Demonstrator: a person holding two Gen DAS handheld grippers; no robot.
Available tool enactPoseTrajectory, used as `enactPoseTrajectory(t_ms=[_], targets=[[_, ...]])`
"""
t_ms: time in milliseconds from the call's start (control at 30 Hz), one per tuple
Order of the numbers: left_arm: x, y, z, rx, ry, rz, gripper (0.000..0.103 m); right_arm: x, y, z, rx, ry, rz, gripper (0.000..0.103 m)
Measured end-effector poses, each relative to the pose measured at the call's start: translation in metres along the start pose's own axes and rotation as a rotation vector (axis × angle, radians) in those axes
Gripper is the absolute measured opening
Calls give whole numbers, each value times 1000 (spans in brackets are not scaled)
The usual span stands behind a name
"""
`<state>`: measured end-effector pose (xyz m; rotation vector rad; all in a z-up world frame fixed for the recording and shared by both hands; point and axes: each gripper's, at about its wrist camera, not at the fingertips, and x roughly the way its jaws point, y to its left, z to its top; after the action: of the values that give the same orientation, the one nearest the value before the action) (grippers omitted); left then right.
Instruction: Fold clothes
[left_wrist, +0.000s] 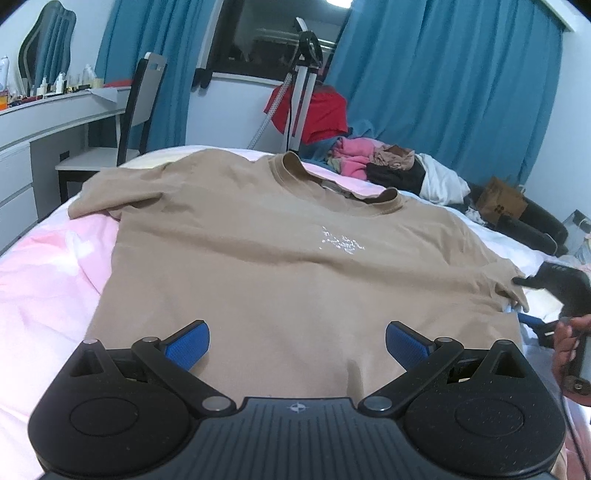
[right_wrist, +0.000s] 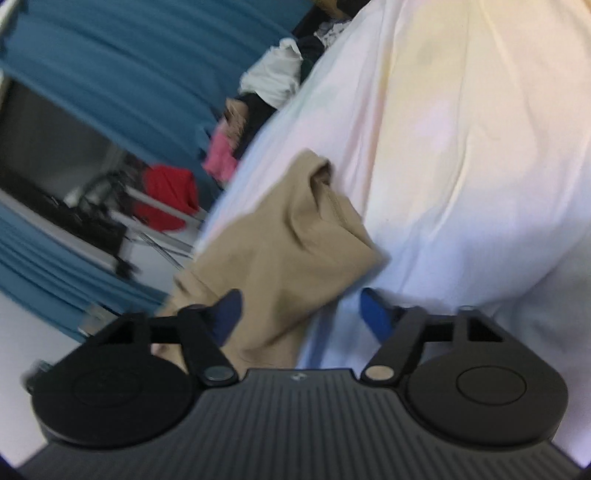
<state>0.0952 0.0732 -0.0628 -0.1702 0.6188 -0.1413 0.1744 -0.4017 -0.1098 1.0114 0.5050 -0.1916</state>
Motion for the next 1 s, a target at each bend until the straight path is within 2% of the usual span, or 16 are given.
enactPoseTrajectory(t_ms=[67, 167, 267, 333, 433, 567, 600, 667, 733, 800, 900, 1000], targets=[[4, -2, -1, 5, 12, -9, 102, -2, 1, -1, -43, -27, -29, 24], [9, -7, -3, 24, 26, -25, 102, -13, 0, 5, -51, -104, -7, 8], [12, -11, -5, 38, 33, -40, 102, -28, 1, 13, -28, -198, 55, 5], [11, -11, -5, 40, 34, -47, 102, -30, 5, 17, -33, -227, 82, 5], [10, -10, -5, 34, 30, -49, 102, -24, 7, 16, -32, -201, 71, 8], [12, -8, -5, 13, 36, -44, 102, -7, -1, 16, 51, -101, 60, 10], [12, -7, -4, 9, 39, -45, 102, -4, -1, 16, 52, -82, 59, 13], [12, -7, -4, 2, 43, -46, 102, -1, 2, 14, 29, -65, 61, 34], [13, -7, -4, 2, 46, -47, 102, -1, 4, 11, 21, -78, 68, 79], [13, -8, -4, 4, 47, -49, 102, -2, 5, 8, 20, -95, 78, 85], [13, -7, -3, 1, 47, -51, 102, 6, 3, 8, 26, -87, 89, 85], [13, -7, -3, -5, 45, -49, 102, 17, 3, 11, 13, -132, 84, 85]])
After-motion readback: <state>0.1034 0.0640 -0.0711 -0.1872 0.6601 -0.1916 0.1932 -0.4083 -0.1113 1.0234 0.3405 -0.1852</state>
